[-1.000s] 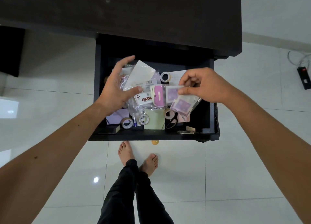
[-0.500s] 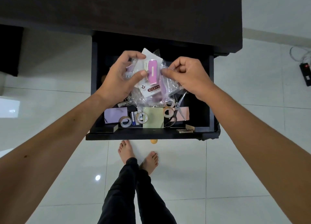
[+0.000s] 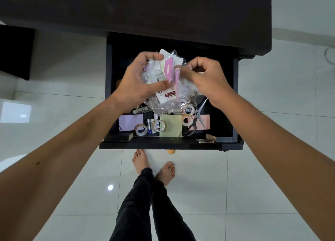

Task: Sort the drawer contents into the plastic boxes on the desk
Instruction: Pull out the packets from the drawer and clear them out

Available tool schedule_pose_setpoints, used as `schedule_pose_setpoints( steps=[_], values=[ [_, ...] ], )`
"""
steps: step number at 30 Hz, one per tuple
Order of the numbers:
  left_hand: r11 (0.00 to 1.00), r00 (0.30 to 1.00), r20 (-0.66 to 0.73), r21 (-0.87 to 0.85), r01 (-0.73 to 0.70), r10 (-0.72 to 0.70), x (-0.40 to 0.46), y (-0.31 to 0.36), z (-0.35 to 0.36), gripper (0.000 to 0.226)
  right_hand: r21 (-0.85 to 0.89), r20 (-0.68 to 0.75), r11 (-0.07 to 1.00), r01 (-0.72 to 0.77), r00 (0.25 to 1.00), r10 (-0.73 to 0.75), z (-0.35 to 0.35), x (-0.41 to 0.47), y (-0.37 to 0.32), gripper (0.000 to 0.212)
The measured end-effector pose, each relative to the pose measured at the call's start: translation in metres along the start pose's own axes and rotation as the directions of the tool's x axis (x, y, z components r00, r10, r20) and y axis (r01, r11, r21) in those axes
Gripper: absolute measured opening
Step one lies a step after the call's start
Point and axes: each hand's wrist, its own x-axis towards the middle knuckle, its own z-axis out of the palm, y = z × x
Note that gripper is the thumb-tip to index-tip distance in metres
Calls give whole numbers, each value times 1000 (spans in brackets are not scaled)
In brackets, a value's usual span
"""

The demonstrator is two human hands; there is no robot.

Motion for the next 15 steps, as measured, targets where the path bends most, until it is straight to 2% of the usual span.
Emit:
schedule_pose_setpoints(
  steps=[2,6,8,11,15],
  values=[
    [998,999,-20,54,-37,38,2,-1,3,63,32,21,999,-12,1000,11,-3,-3,-1,35],
    [997,998,-19,56,-51,52,9,2,14,60,102,76,992,-79,995,71,-15,-11,-2,29],
    [998,999,-5,54,-41,41,12,7,21,54,120,50,990,-78,996,72,-22,-13,-1,26],
    [997,999,47,-80,13,-10,14,15,34,40,145,-36,988,-43,998,48,-37,-18,4,20],
    [987,994,78,-139,81,-71,13,22,58,39,134,-106,991,-17,994,31,-57,-26,16,30]
  ],
)
